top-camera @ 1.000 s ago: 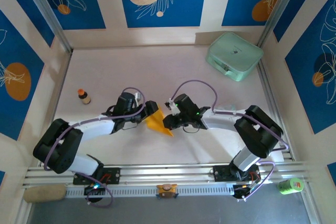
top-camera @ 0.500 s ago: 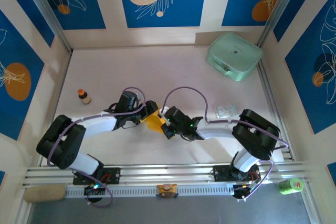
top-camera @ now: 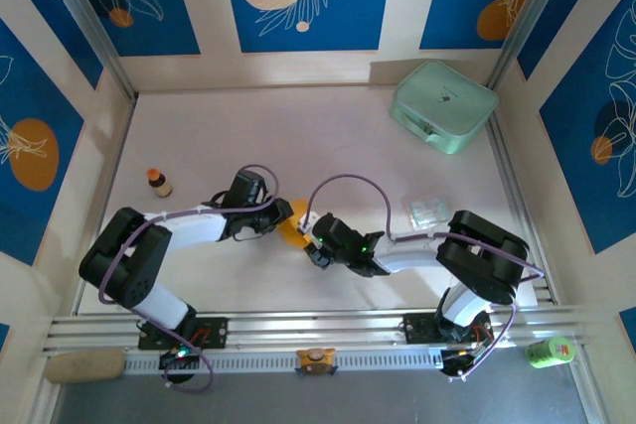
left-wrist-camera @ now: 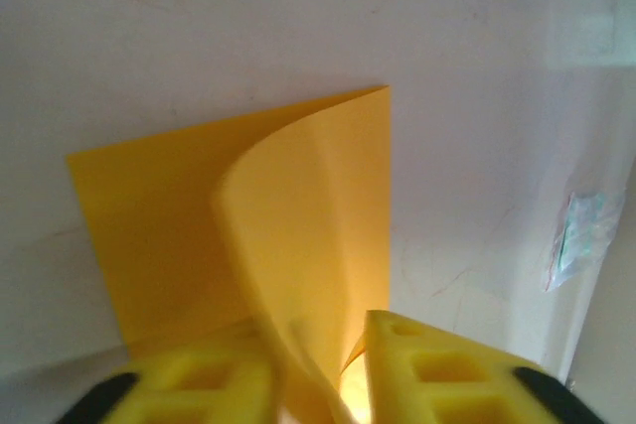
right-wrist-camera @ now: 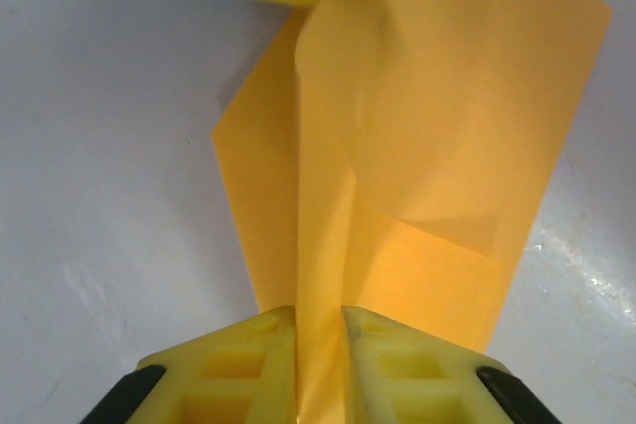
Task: Fold a paper plane with a square sheet of paper (pick it up from the middle)
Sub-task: Fourth fold the wing at the center of the table.
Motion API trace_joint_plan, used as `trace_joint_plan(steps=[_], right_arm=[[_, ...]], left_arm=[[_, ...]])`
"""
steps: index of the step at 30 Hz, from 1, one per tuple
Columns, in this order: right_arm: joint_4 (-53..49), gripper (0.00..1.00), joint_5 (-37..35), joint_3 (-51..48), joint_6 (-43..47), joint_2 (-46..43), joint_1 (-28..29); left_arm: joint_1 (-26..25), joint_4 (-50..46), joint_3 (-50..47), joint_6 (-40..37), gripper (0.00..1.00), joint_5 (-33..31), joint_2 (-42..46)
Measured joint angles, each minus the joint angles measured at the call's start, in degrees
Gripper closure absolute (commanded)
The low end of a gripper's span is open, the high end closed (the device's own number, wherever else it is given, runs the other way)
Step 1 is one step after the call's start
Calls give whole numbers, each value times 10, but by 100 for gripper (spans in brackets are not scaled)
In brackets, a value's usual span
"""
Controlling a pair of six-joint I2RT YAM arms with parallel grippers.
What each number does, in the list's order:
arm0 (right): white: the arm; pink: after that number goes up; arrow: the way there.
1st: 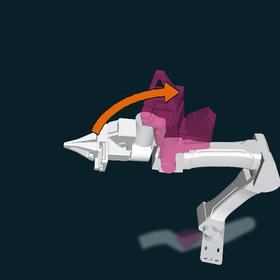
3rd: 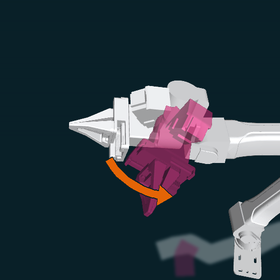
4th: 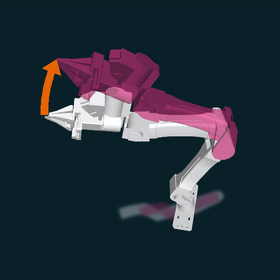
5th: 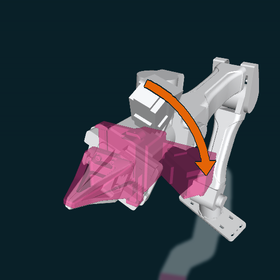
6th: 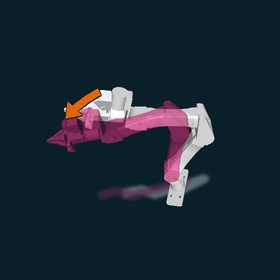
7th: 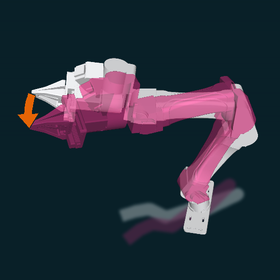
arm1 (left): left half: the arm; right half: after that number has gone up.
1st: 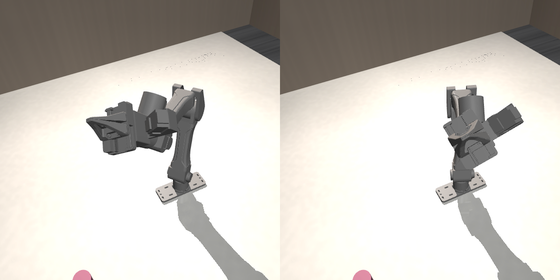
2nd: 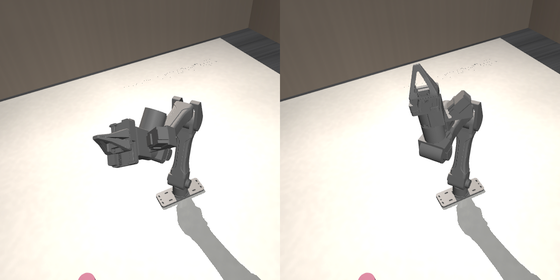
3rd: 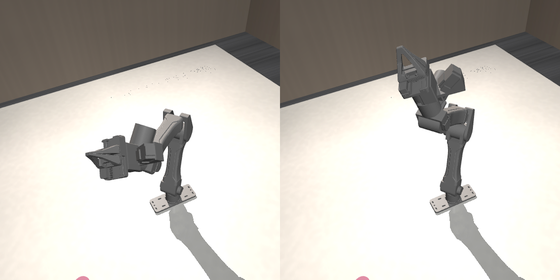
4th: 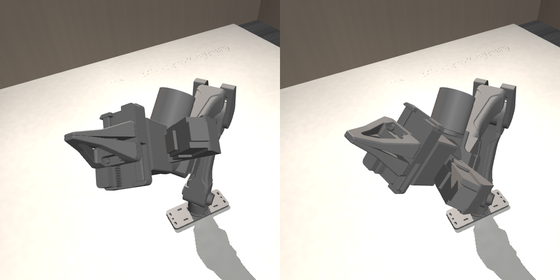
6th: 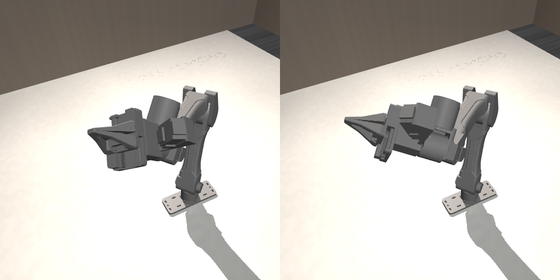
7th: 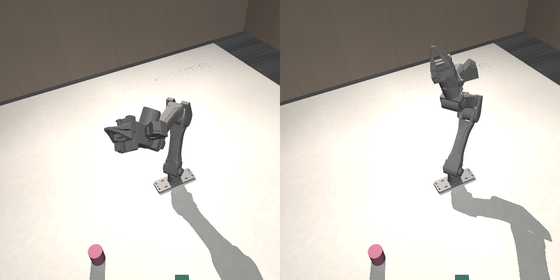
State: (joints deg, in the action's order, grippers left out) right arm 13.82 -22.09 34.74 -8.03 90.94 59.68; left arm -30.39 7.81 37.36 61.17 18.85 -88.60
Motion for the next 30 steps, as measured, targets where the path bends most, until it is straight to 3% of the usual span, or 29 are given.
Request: trace_joint_plan(steps=[3, 6, 10, 30], right_arm=[[2, 77, -4, -11, 5, -11, 0], [12, 74, -16, -25, 13, -22, 5], [16, 68, -35, -27, 25, -23, 11], [58, 67, -103, -37, 107, -14, 26]], left_arm=[[0, 0, 1, -2, 97, 2, 0], [0, -2, 1, -1, 99, 4, 0], [0, -3, 1, -1, 100, 7, 0], [5, -4, 5, 1, 100, 35, 0]])
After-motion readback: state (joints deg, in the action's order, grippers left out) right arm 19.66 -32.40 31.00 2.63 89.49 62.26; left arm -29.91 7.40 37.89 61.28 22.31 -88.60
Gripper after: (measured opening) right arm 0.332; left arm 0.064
